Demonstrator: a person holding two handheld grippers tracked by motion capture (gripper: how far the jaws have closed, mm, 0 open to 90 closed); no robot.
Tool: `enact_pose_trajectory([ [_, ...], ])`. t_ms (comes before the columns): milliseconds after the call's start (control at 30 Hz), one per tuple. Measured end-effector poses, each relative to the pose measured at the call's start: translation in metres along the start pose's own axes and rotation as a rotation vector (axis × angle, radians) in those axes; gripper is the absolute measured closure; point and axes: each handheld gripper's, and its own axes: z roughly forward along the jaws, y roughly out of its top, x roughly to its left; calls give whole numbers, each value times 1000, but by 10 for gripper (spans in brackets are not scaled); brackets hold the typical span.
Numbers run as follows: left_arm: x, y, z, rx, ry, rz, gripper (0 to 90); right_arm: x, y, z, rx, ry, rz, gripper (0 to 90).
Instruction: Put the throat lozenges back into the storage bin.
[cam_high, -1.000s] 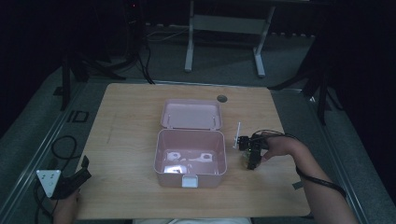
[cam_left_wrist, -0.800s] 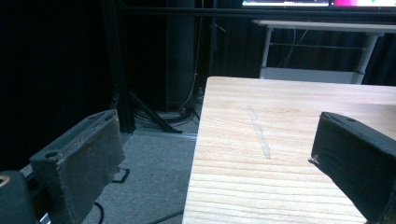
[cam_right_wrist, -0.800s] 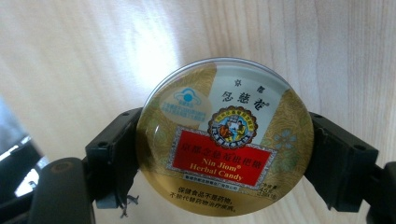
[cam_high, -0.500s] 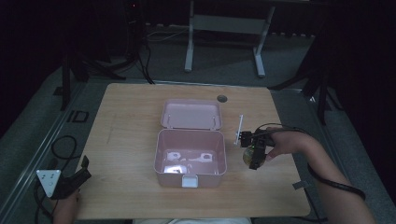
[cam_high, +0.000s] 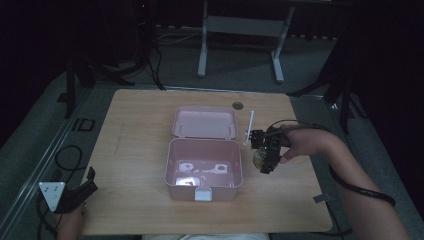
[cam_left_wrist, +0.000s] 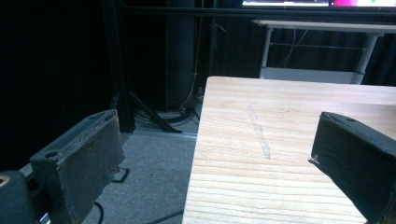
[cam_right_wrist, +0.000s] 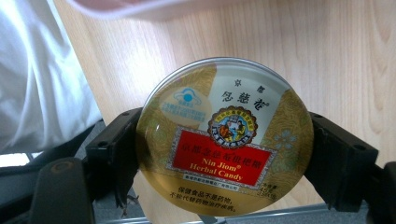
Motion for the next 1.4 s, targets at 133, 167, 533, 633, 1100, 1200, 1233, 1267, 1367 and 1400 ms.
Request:
enact_pose_trajectory([
  [133, 0, 0, 0, 2, -1, 1, 25, 2, 12, -2, -5, 9, -18, 200],
  [167, 0, 0, 0, 2, -1, 1, 25, 2, 15, -2, -6, 10, -23, 200],
  [533, 1, 0, 0, 4, -3, 2, 25, 11, 47, -7, -29, 17, -93, 200],
  [633, 1, 0, 0, 4, -3, 1, 25, 14, 56, -8, -39, 21, -113, 200],
  [1100, 1, 0, 0, 1, -9, -5, 25, 16, 87, 17, -43, 54, -163, 200],
  [1200, 1, 0, 0, 3, -9, -4, 25, 16, 90, 24, -44, 62, -173, 200],
  [1233, 1, 0, 0, 4, -9, -3, 25, 16, 92, 29, -46, 72, -171, 200],
  [1267, 1, 0, 0, 4, -9, -3, 25, 16, 94, 31, -50, 72, -177, 200],
  [1367, 1, 0, 0, 3, -10, -5, 25, 17, 99, 39, -44, 78, -187, 200],
  [1400, 1, 0, 0, 2, -10, -5, 25, 17, 101, 42, -37, 87, -187, 200],
])
